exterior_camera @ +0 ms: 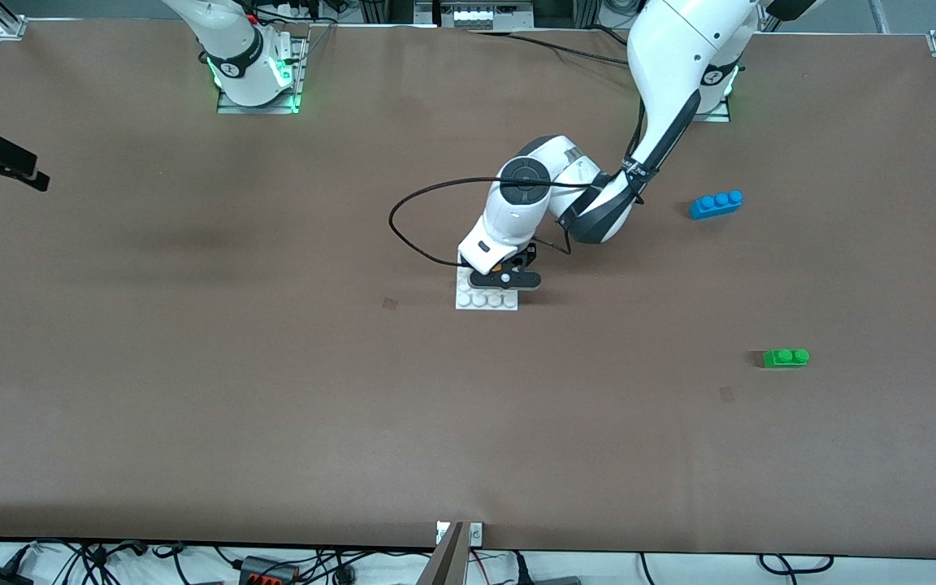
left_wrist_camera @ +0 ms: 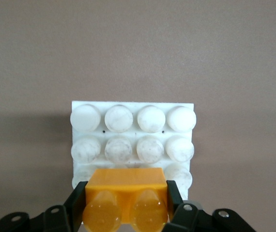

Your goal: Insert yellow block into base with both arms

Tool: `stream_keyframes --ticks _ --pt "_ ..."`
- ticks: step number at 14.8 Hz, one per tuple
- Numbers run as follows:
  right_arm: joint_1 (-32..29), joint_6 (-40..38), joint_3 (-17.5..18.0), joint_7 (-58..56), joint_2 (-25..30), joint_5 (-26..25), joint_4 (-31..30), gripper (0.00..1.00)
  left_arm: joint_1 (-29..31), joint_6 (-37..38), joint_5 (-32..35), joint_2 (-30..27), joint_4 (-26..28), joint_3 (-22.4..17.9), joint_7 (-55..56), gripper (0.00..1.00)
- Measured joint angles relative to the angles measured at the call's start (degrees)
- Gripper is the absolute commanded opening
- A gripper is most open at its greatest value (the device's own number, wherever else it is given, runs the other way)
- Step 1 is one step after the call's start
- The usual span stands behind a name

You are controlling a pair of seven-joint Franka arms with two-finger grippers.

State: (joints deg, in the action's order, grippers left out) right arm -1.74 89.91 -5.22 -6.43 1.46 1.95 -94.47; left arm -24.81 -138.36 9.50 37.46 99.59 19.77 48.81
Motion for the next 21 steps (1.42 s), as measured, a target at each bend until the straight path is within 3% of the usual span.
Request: stream_keyframes --ticks 3,6,10,14,15,16,21 --pt "-0.8 2.3 3.2 0.0 0.2 -1.8 -0.3 1.00 -0.2 0.0 1.8 0.5 -0.1 -0.1 0.1 0.52" --pt "-0.9 -0.5 5.5 0.1 2.9 -4.0 -2.0 1.00 -0.7 0.0 2.0 0.6 -0.2 -0.1 0.2 0.52" --pt "-1.1 -0.8 5.4 0.1 5.6 -2.8 -4.3 1.00 -1.6 -0.2 2.0 1.6 -0.4 -0.2 0.9 0.52" --pt "-1.0 -0.3 2.5 -0.2 4.8 0.1 -4.6 1.00 -2.0 -0.4 4.1 2.4 -0.4 -0.2 2.3 0.52" --pt "-1.0 0.0 2.1 -0.5 4.4 0.1 -4.4 1.00 -2.1 -0.4 5.2 2.4 -0.4 -0.2 3.7 0.60" --pt "-1.0 0.2 2.5 -0.7 3.7 0.0 -3.7 1.00 -2.2 -0.4 6.2 2.4 -0.4 -0.2 4.9 1.00" --pt "-0.9 0.2 5.6 -0.5 0.8 -0.9 0.1 1.00 -1.5 -0.4 6.7 1.8 -1.7 -0.5 5.5 1.00"
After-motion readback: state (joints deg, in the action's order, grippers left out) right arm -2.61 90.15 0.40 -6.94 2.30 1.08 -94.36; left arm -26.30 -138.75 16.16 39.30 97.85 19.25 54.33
